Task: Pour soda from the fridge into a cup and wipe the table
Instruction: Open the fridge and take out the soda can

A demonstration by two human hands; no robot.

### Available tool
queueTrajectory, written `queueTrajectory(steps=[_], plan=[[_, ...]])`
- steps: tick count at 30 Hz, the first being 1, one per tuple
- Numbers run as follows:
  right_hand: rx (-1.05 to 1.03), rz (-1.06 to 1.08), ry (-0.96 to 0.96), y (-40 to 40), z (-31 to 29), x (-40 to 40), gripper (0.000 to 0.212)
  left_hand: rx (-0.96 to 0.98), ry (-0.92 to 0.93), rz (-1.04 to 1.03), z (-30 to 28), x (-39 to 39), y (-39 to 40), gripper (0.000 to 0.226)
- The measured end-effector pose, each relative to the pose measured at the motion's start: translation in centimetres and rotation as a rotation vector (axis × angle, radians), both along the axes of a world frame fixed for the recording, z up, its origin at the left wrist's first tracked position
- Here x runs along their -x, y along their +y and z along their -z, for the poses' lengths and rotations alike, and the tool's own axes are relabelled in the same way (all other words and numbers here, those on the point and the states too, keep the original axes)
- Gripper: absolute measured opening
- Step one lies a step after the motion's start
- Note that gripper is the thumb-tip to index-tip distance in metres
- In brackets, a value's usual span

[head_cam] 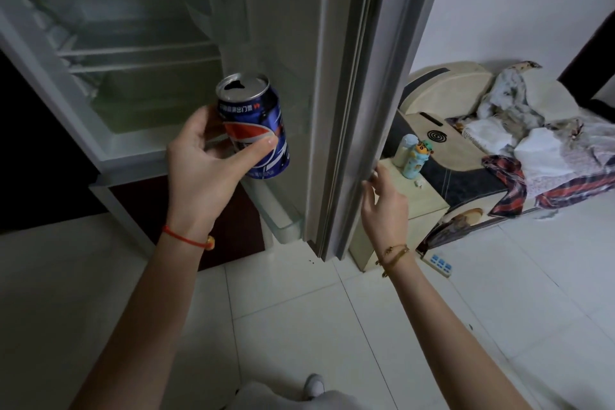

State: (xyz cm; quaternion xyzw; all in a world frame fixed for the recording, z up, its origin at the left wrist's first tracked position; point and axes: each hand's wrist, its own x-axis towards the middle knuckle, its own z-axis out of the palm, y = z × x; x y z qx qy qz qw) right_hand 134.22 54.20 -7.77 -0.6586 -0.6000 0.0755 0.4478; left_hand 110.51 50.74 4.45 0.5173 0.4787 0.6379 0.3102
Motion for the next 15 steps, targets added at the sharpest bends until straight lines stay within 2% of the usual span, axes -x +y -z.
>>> queueTrajectory(steps=[10,15], plan=[[-0.061,-0.011,-0.059,-5.0,1.3,10.1,0.042,0.089,0.018,-0.029,2.4,9.8,-5.4,0.067],[-0.166,-0.074,-0.075,-6.9,0.9,16.0,0.048,0.124,0.028,-0.029,3.4,15.1,-7.9,0.071]])
